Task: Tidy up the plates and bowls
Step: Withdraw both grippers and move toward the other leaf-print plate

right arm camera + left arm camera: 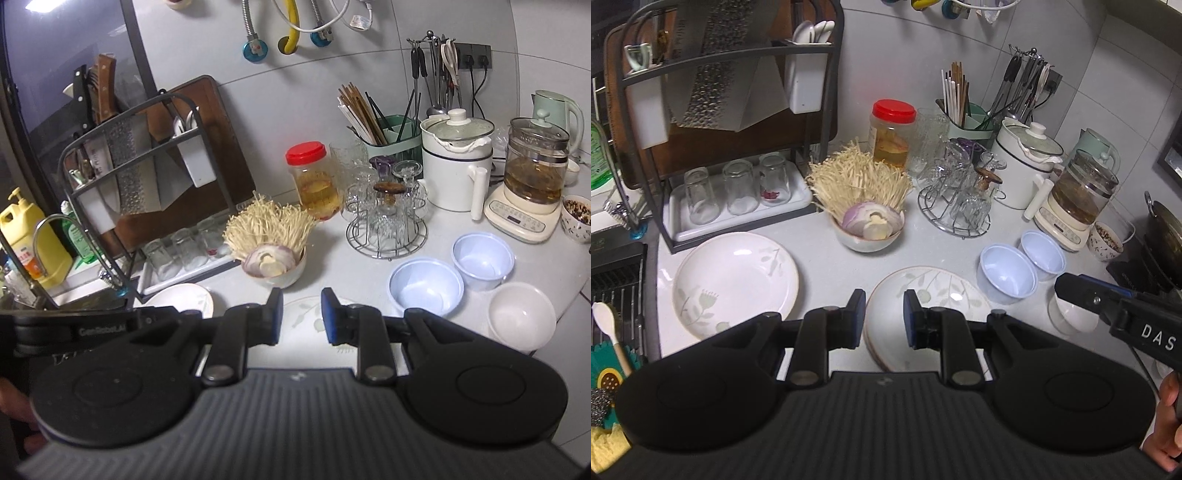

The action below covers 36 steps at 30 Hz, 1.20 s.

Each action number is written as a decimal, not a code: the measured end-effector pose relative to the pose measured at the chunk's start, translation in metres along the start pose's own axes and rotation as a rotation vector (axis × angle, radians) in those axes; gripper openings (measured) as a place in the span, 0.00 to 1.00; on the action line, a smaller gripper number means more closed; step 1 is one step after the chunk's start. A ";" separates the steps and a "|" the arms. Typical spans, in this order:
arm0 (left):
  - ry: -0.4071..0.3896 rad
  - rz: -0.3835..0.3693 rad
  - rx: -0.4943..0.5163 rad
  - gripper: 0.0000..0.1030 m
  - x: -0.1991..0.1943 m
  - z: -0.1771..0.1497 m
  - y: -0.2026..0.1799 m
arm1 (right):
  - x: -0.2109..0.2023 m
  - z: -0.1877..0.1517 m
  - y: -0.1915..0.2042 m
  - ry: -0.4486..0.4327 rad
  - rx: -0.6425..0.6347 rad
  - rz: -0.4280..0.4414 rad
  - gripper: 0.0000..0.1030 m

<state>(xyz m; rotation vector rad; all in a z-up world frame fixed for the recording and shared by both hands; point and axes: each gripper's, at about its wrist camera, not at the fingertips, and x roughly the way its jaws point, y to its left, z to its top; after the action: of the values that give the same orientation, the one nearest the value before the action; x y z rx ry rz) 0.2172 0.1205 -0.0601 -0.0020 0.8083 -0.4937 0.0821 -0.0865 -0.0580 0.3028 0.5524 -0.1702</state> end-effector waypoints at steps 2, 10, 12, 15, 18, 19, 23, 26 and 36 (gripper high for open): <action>0.004 0.000 -0.004 0.23 -0.005 -0.004 0.004 | -0.003 -0.004 0.004 0.004 -0.002 0.001 0.26; 0.004 0.038 -0.026 0.23 -0.017 -0.017 0.010 | -0.004 -0.011 0.013 0.017 -0.015 0.040 0.26; 0.003 0.051 -0.043 0.23 -0.018 -0.016 0.011 | 0.000 -0.008 0.012 0.024 -0.015 0.054 0.26; -0.002 0.071 -0.059 0.23 -0.020 -0.015 0.010 | 0.003 -0.003 0.011 0.023 -0.030 0.077 0.26; -0.010 0.091 -0.079 0.23 -0.021 -0.015 0.006 | 0.004 0.000 0.008 0.024 -0.048 0.100 0.26; -0.011 0.100 -0.086 0.23 -0.021 -0.015 0.004 | 0.004 0.001 0.006 0.027 -0.053 0.107 0.26; -0.013 0.131 -0.110 0.23 -0.022 -0.015 -0.003 | 0.007 0.003 -0.002 0.044 -0.071 0.140 0.26; -0.015 0.161 -0.129 0.23 -0.024 -0.018 -0.011 | 0.006 0.005 -0.007 0.045 -0.094 0.168 0.26; -0.009 0.250 -0.215 0.24 -0.036 -0.041 -0.037 | 0.003 0.004 -0.019 0.086 -0.168 0.266 0.26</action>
<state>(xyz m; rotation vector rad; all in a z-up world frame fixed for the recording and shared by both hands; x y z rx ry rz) 0.1525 0.1106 -0.0566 -0.1010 0.8369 -0.1695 0.0817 -0.1061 -0.0607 0.2181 0.6017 0.1461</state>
